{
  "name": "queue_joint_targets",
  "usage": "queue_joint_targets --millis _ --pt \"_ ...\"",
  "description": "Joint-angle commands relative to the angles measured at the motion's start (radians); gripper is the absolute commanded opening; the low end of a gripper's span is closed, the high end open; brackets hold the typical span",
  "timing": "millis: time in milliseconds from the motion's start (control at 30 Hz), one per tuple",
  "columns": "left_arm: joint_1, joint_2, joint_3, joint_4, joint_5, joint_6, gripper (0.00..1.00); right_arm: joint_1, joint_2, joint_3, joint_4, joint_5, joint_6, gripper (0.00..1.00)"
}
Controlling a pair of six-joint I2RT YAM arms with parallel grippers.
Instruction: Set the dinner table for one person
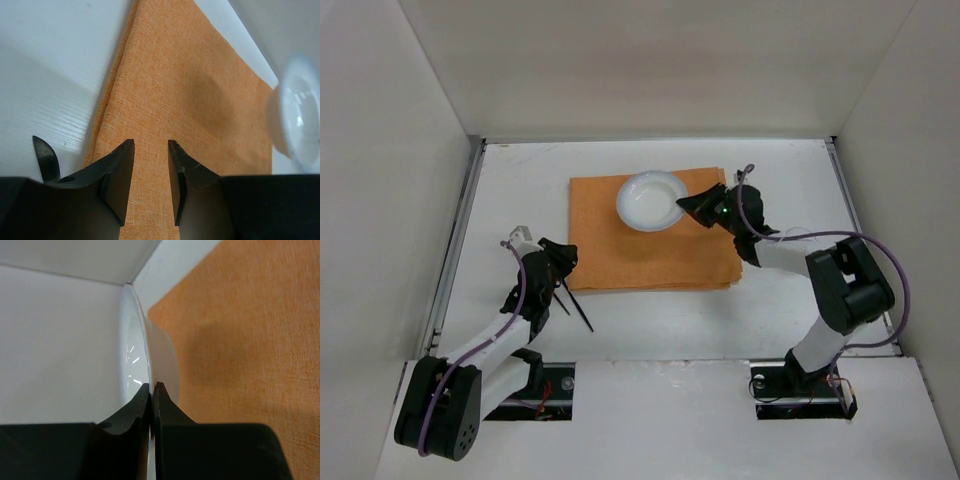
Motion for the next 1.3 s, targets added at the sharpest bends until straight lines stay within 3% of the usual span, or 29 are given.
queue_joint_targets --millis 0,100,500,1267 --pt "0.007 -0.007 0.0 0.021 -0.022 0.017 0.26 0.037 0.032 0.045 0.229 0.06 0.048 0.03" --pt "0.012 -0.005 0.002 0.015 -0.022 0.017 0.21 0.063 0.078 0.034 0.258 0.079 0.05 0.03" --pt "0.007 0.002 0.008 0.018 -0.038 0.029 0.23 0.101 0.221 0.08 0.252 0.088 0.063 0.03" --pt "-0.007 0.002 0.003 0.024 -0.025 0.018 0.24 0.155 0.09 -0.133 0.262 0.179 0.057 0.05"
